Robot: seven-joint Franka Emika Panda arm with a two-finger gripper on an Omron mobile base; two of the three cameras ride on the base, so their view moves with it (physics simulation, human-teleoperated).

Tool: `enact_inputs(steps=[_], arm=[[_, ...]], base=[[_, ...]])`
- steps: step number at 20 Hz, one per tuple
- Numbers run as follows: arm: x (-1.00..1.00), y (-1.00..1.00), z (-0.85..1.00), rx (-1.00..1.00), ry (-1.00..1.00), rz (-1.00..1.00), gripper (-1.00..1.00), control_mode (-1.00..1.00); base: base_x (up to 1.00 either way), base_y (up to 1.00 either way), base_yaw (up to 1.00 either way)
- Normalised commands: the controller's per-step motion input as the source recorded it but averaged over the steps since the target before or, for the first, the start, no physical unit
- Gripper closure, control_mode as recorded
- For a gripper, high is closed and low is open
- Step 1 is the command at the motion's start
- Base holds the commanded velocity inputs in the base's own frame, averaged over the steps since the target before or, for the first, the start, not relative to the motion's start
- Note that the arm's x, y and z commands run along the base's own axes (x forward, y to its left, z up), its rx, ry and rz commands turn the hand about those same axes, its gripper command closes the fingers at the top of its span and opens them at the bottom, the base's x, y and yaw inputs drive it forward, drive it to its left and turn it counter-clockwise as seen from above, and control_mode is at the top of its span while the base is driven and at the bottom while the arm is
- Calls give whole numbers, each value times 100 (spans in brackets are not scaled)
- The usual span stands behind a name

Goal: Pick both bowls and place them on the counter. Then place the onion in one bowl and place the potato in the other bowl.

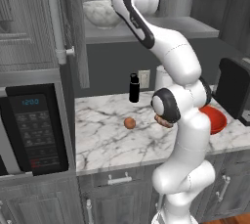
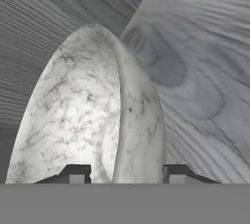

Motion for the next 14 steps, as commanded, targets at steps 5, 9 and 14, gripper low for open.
enact_inputs(steps=[5,9,14], arm=[[-7,1,-9,0,-1,0,100,-100],[-33,0,-18,5,-12,0,100,-100],[-66,-35,-32,10,-24,0,100,-100]], base=[[0,0,0],[0,0,0],[0,0,0]])
